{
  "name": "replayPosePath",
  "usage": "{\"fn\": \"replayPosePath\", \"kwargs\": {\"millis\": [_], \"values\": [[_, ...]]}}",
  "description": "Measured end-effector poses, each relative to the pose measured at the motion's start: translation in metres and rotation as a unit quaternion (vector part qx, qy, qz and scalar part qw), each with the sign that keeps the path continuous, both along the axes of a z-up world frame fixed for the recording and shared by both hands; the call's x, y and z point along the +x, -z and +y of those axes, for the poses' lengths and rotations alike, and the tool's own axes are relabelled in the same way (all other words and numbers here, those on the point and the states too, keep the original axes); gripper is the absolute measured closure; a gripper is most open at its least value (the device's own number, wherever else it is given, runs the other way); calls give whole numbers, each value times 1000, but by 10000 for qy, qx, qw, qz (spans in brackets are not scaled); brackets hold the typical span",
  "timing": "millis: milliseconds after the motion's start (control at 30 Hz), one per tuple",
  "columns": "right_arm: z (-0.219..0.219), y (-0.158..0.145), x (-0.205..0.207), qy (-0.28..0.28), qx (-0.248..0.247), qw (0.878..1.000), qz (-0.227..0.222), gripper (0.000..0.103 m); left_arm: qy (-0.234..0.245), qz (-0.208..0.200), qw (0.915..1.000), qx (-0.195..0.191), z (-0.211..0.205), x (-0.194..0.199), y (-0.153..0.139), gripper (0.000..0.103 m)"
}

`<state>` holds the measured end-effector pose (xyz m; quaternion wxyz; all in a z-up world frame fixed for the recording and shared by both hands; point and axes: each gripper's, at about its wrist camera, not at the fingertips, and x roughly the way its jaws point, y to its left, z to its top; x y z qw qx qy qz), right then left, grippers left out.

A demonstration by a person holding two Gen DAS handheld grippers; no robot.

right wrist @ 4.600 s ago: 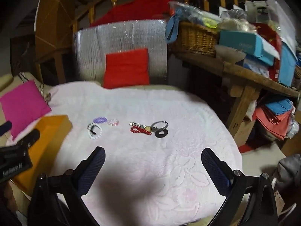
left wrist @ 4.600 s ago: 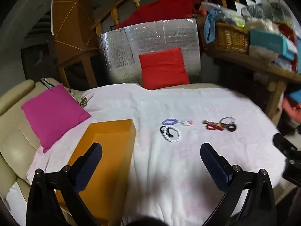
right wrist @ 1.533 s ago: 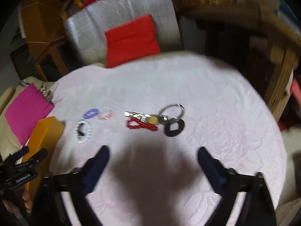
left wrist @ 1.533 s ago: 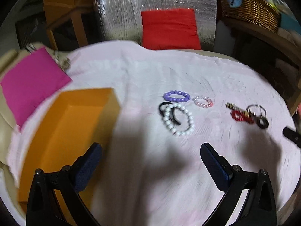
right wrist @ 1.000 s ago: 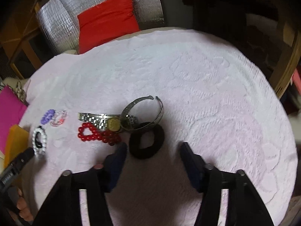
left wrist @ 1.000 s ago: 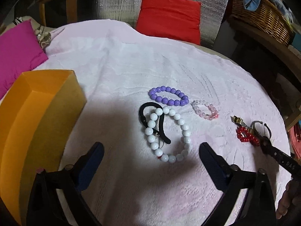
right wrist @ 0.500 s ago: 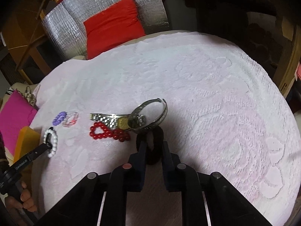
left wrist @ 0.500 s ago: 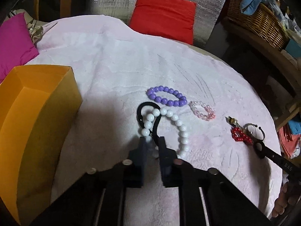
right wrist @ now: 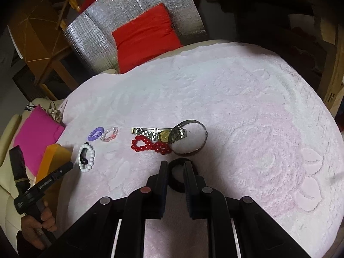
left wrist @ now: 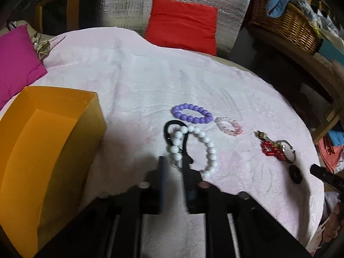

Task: Organize jewelry
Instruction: 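Grasp the black rubber ring with the right tool while the left tool approaches the white pearl bracelet, then grasp and lift the white pearl bracelet with the left tool while the right tool holds the black ring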

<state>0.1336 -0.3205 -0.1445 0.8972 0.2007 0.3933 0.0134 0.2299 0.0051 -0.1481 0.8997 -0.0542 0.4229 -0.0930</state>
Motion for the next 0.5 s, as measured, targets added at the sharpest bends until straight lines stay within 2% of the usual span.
{"fn": "replayPosePath", "kwargs": {"millis": [67,133,267,333,367,433,500], "values": [[-4,2,-1,29,73,10000,43,87,-85,29,10000,-14,1,3,2,42],[-7,4,-1,57,102,9999,80,87,-44,-28,10000,55,-3,6,3,42],[-12,5,-1,122,157,9997,135,87,139,-148,9987,472,-17,13,9,42],[-14,5,-1,214,102,9995,198,86,191,-110,9986,480,-19,17,12,42],[-14,7,1,240,68,9993,263,85,216,-96,9987,461,-20,18,13,44],[-15,10,4,233,59,9992,330,79,271,-82,9986,454,-20,19,14,55],[-15,13,7,273,-48,9989,380,69,380,-56,9985,387,-21,18,14,77]]}}
